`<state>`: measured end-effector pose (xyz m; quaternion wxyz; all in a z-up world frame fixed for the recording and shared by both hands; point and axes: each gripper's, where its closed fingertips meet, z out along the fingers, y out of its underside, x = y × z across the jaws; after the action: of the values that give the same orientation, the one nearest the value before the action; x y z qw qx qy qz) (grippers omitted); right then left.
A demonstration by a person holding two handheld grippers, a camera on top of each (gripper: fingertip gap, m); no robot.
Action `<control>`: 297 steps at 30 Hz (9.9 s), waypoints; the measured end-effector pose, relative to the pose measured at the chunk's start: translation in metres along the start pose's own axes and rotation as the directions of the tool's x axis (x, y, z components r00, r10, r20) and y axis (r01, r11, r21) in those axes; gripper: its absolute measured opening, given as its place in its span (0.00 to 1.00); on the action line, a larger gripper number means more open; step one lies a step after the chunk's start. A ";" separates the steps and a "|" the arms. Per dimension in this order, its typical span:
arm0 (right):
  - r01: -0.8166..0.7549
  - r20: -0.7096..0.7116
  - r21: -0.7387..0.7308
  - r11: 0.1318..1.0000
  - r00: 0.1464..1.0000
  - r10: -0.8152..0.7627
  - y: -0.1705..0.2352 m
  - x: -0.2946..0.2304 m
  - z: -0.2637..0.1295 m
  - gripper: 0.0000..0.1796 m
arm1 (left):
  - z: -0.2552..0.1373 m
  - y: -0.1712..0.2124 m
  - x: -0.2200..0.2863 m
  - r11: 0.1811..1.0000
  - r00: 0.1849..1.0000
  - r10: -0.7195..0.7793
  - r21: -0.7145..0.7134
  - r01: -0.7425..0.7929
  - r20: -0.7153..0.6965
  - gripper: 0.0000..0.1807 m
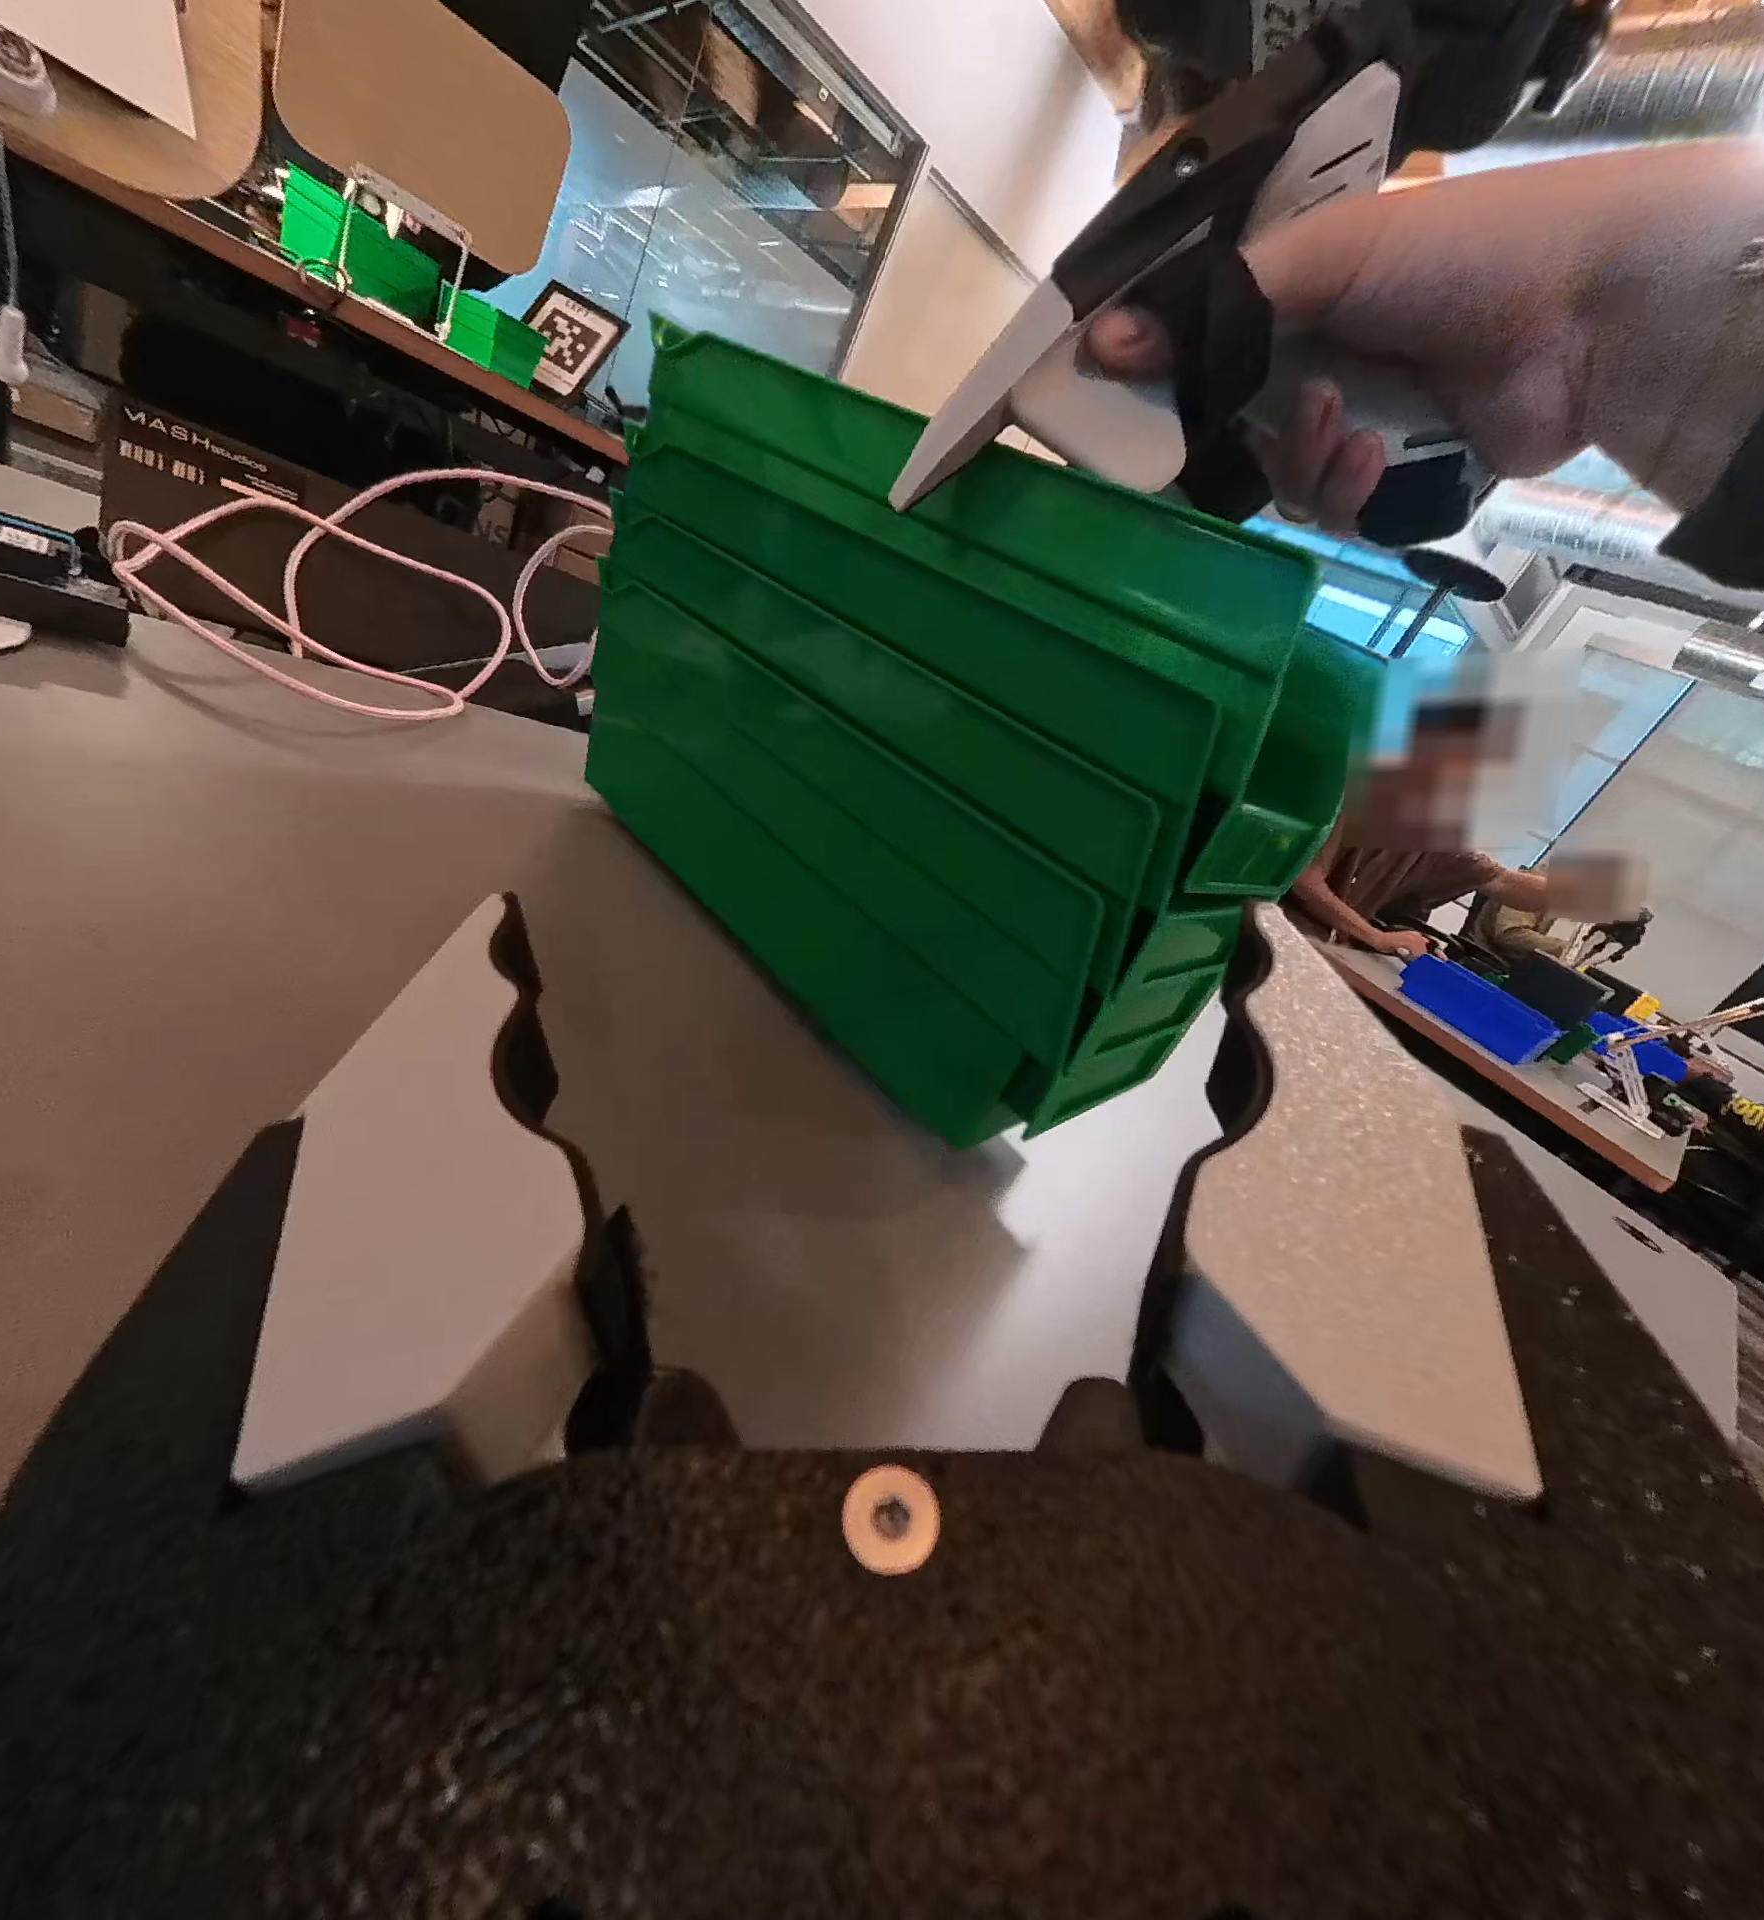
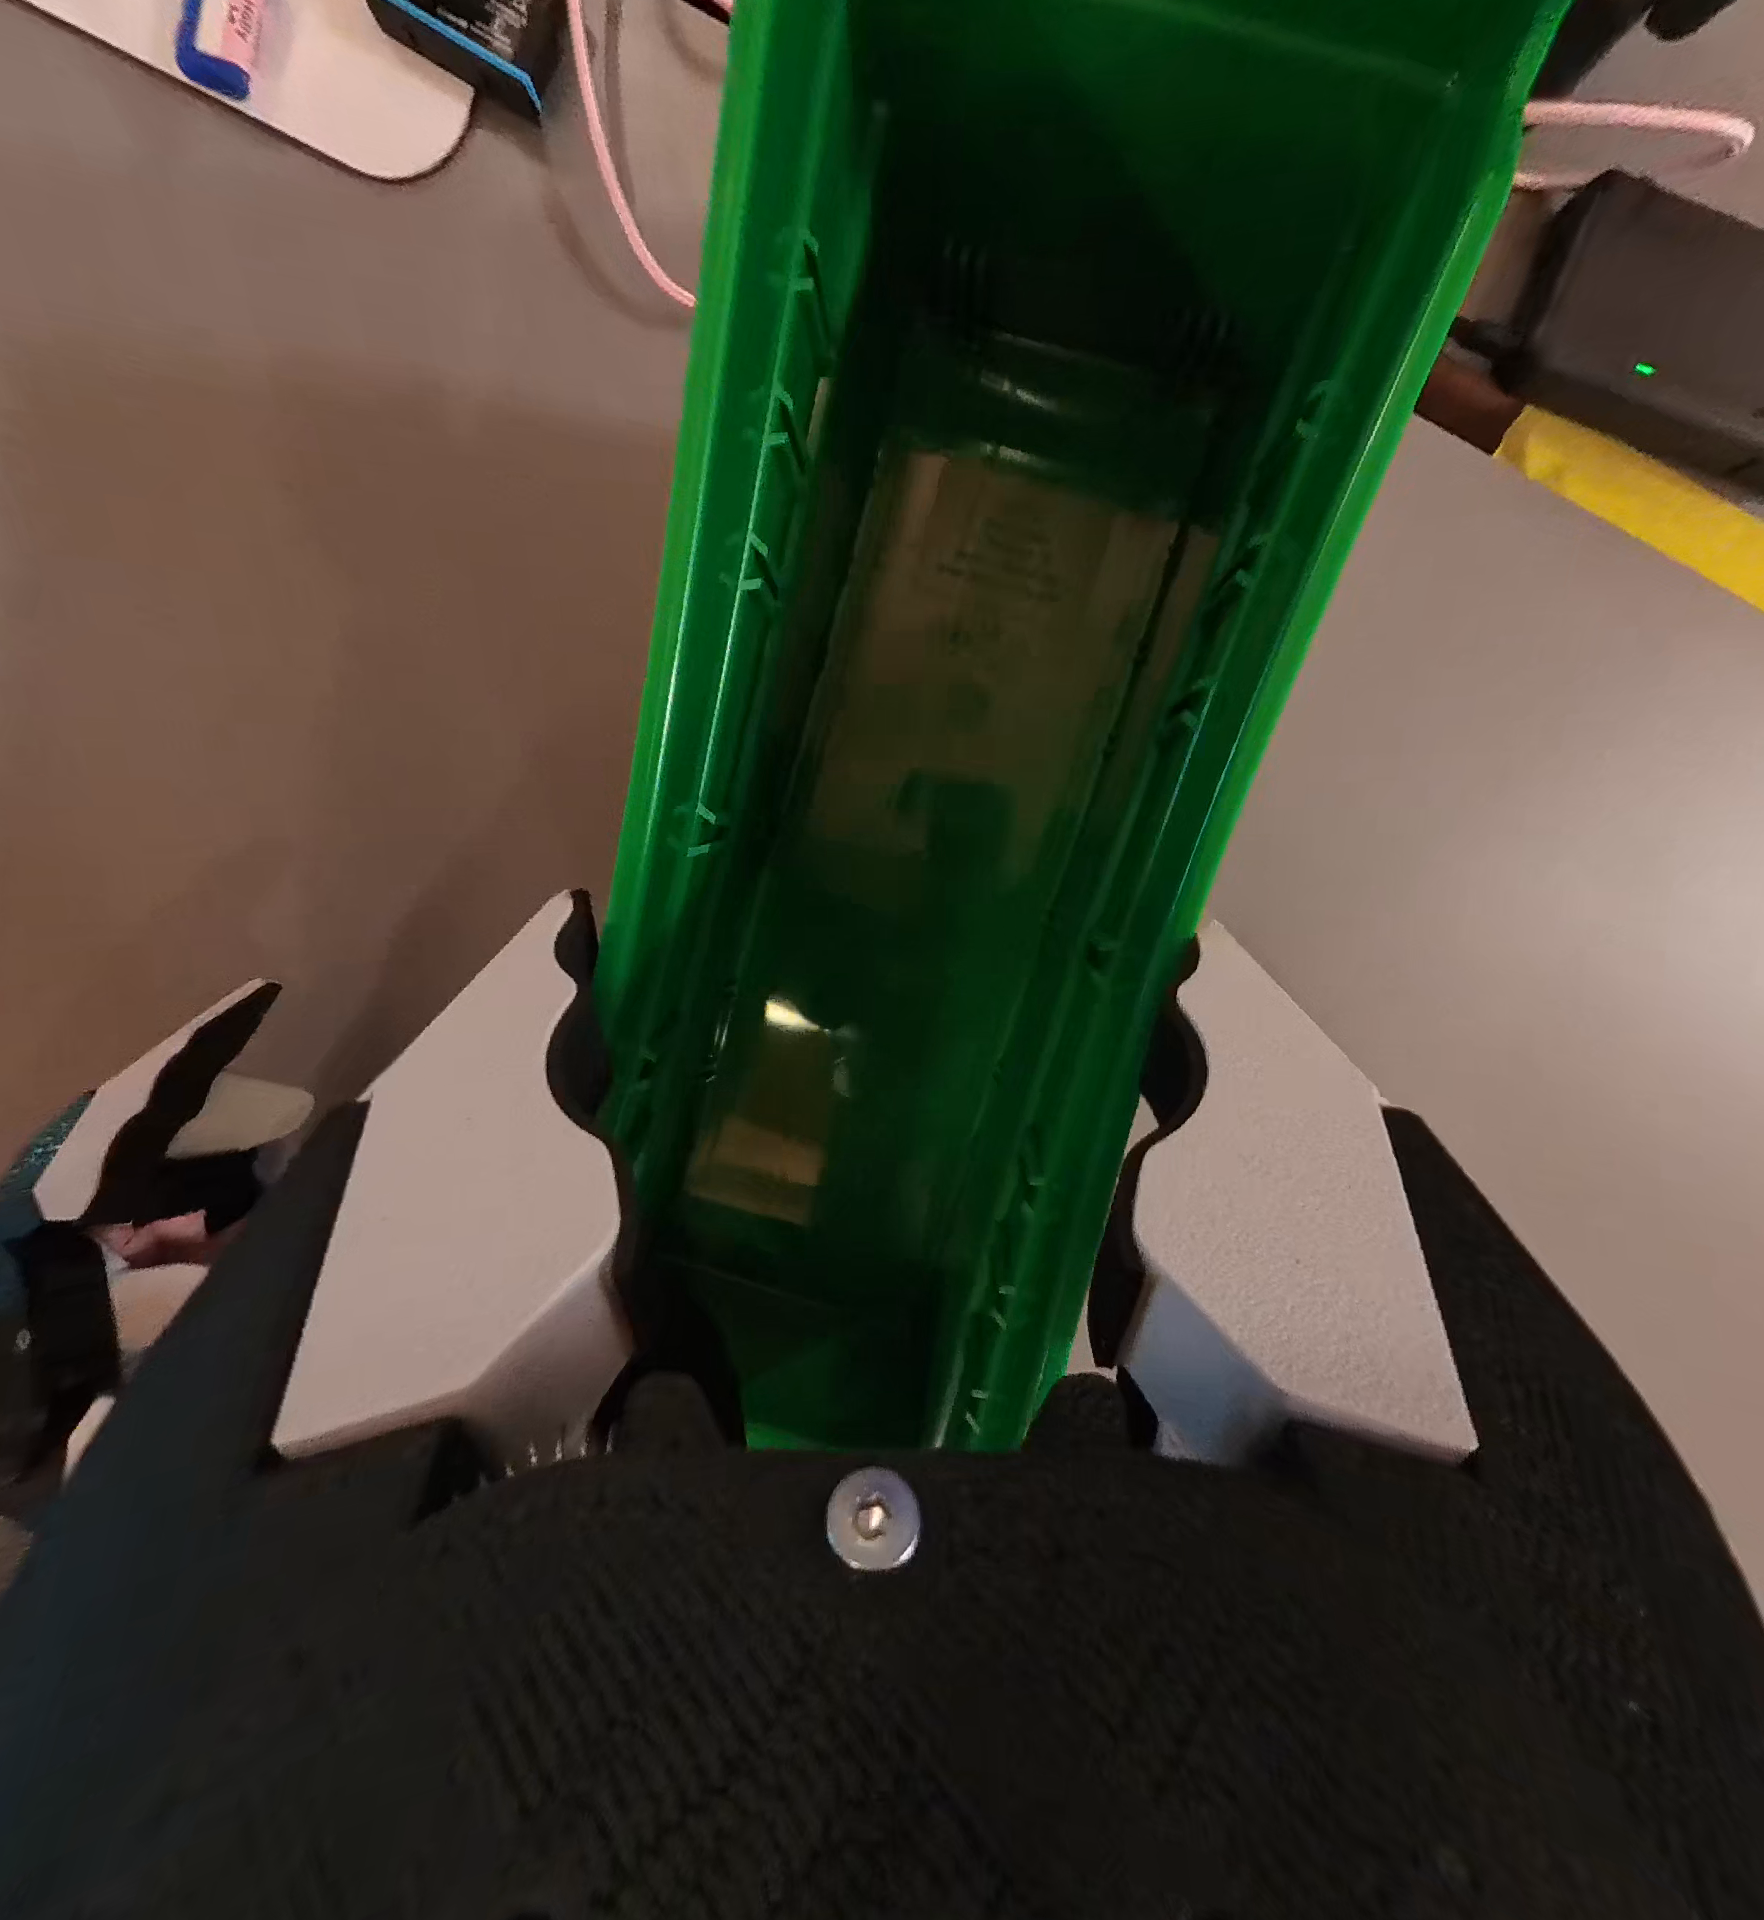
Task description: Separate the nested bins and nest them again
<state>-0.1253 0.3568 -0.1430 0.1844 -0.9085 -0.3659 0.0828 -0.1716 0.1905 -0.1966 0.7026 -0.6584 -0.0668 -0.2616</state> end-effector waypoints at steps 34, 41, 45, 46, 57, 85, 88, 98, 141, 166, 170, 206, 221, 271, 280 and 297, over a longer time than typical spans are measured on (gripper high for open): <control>-0.306 -0.131 0.233 0.923 0.930 0.342 0.089 0.278 -0.127 0.62 | -0.002 0.008 -0.003 0.999 0.999 -0.045 -0.023 0.046 0.012 0.72; -0.491 -0.120 0.192 0.850 0.847 0.517 0.195 0.369 -0.053 0.63 | -0.001 0.009 -0.005 0.997 0.998 -0.066 -0.029 0.067 0.013 0.72; -0.517 -0.126 0.195 0.834 0.830 0.544 0.224 0.388 -0.027 0.64 | -0.001 0.008 -0.006 0.996 0.996 -0.086 -0.021 0.086 0.007 0.72; -0.511 -0.126 0.181 0.840 0.836 0.535 0.228 0.388 -0.021 0.64 | -0.002 0.008 -0.007 0.996 0.996 -0.092 -0.019 0.092 0.005 0.72; -0.461 -0.185 0.083 0.883 0.864 0.468 0.248 0.381 -0.003 0.81 | -0.001 0.009 -0.009 0.991 0.992 -0.129 -0.023 0.129 -0.001 0.74; 0.107 -0.005 -0.103 0.989 0.994 -0.108 0.051 -0.009 0.028 0.73 | -0.001 0.010 -0.008 0.984 0.984 -0.175 -0.033 0.174 -0.036 0.76; 0.101 -0.006 -0.111 0.989 0.995 -0.102 0.050 -0.008 0.025 0.66 | -0.001 0.010 -0.009 0.980 0.979 -0.199 -0.037 0.198 -0.037 0.76; 0.072 0.000 -0.070 0.995 0.997 -0.072 0.037 0.000 0.011 0.61 | 0.001 0.013 -0.010 0.978 0.979 -0.203 -0.055 0.201 -0.033 0.76; 0.124 -0.008 -0.098 0.987 0.992 -0.125 0.049 -0.002 0.000 0.63 | 0.004 0.019 -0.006 0.964 0.964 -0.254 -0.100 0.247 -0.071 0.72; 0.102 -0.042 -0.064 0.993 0.994 -0.104 0.029 0.005 0.018 0.67 | 0.004 0.019 -0.005 0.962 0.962 -0.260 -0.104 0.251 -0.082 0.71; 0.135 -0.070 -0.013 0.991 0.988 -0.135 0.016 0.010 0.023 0.56 | 0.004 0.019 -0.005 0.960 0.960 -0.269 -0.105 0.260 -0.083 0.71; -0.126 -0.136 0.261 0.957 0.977 0.166 0.028 0.164 -0.105 0.51 | 0.004 0.021 -0.004 0.955 0.956 -0.281 -0.118 0.270 -0.087 0.69; -0.314 -0.279 0.207 0.927 0.889 0.363 0.150 0.275 0.007 0.53 | 0.004 0.021 -0.005 0.957 0.958 -0.276 -0.114 0.267 -0.080 0.69; 0.107 -0.039 0.061 0.992 0.994 -0.105 0.007 -0.045 0.043 0.54 | 0.006 0.023 -0.008 0.954 0.957 -0.283 -0.120 0.275 -0.058 0.70; 0.130 -0.072 0.164 0.978 0.990 -0.119 -0.020 -0.046 -0.018 0.55 | 0.006 0.022 -0.008 0.952 0.954 -0.293 -0.115 0.285 -0.063 0.70; -0.224 -0.179 0.207 0.952 0.948 0.262 0.057 0.154 -0.007 0.56 | 0.006 0.023 -0.009 0.952 0.956 -0.289 -0.119 0.281 -0.057 0.70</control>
<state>0.0236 0.4242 -0.1611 0.2926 -0.9294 -0.2204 0.0445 -0.1672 0.1990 -0.2201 0.6222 -0.6695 -0.1206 -0.3874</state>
